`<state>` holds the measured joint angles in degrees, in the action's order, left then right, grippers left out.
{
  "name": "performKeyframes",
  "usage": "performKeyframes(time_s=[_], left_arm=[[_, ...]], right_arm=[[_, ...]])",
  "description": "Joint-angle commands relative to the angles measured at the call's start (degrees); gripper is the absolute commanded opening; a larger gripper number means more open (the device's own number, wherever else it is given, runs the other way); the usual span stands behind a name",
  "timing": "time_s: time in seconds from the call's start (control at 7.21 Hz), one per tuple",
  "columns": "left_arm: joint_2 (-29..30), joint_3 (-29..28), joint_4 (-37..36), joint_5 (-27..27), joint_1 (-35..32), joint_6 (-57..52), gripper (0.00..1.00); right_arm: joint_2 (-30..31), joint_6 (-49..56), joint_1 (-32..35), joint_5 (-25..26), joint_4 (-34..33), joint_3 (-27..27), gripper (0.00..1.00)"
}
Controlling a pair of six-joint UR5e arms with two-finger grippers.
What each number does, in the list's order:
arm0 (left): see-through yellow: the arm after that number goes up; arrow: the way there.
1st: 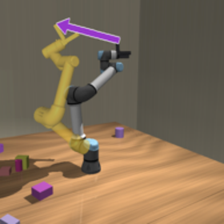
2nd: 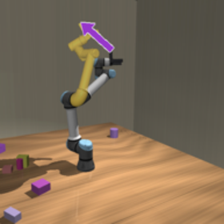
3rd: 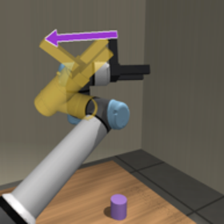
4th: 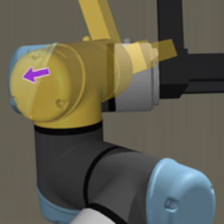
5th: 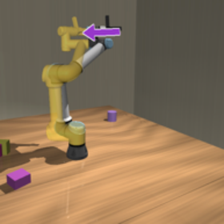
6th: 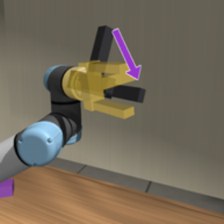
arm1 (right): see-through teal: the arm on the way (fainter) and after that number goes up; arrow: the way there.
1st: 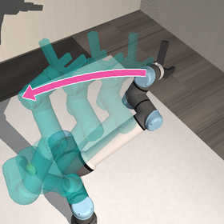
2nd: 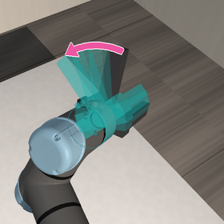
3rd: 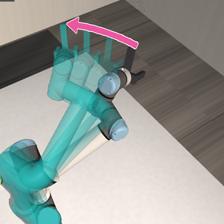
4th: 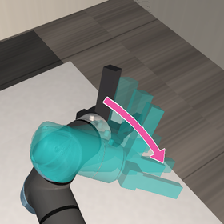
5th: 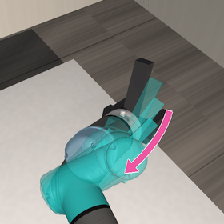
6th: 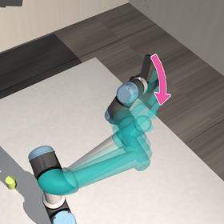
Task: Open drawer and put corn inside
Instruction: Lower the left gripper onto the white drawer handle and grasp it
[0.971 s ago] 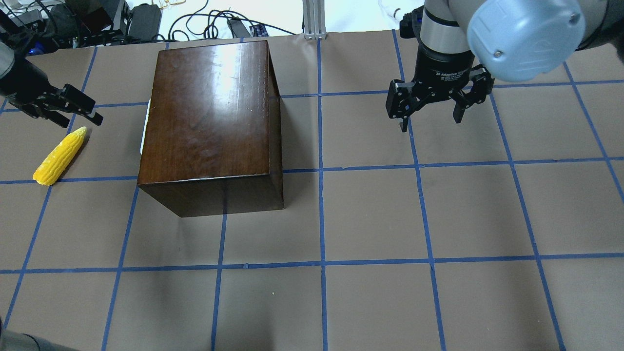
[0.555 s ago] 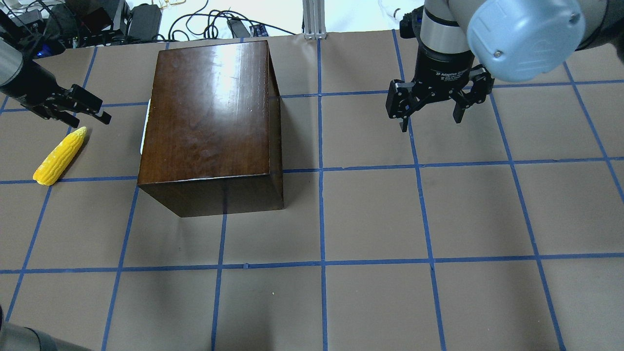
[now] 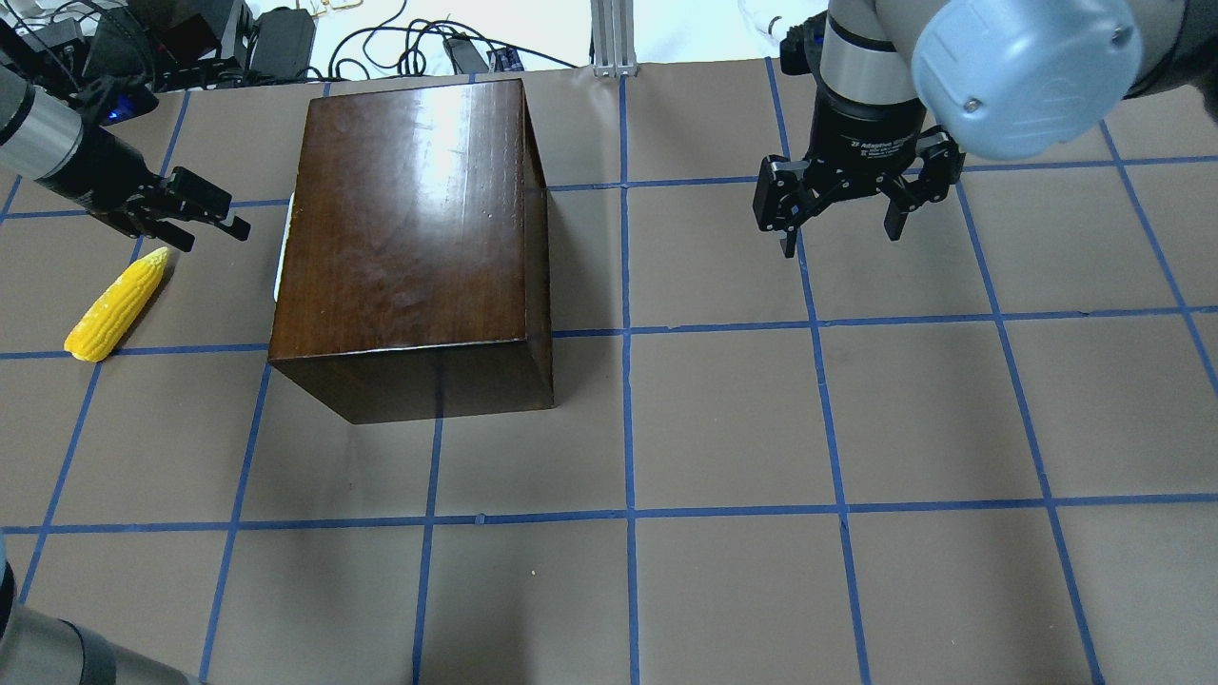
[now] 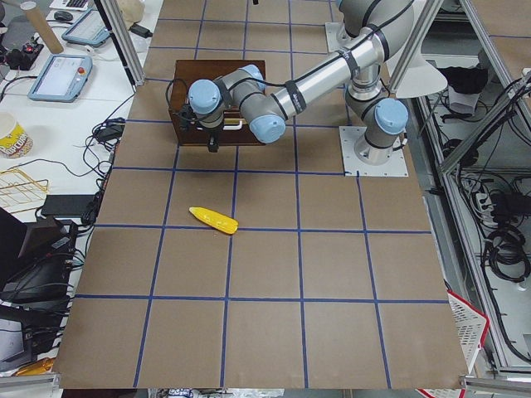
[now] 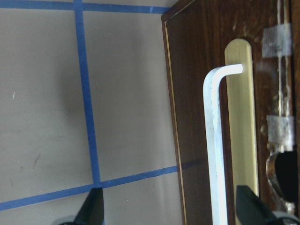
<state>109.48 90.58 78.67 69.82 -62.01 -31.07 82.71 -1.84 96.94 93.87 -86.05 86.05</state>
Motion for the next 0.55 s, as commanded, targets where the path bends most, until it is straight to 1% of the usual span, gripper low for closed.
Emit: performKeyframes(time_s=[0.0, 0.14, 0.42], left_arm=[[0.65, 0.91, -0.27, -0.74, -0.04, 1.18, 1.00], [1.08, 0.91, -1.84, -0.92, -0.21, 2.32, 1.00], [1.52, 0.91, -2.11, -0.83, -2.57, 2.76, 1.00]], right_arm=[[0.00, 0.00, 0.00, 0.00, 0.00, 0.00, 1.00], [0.00, 0.00, 0.00, 0.00, 0.00, 0.00, 1.00], [0.00, 0.00, 0.00, 0.00, 0.00, 0.00, 1.00]])
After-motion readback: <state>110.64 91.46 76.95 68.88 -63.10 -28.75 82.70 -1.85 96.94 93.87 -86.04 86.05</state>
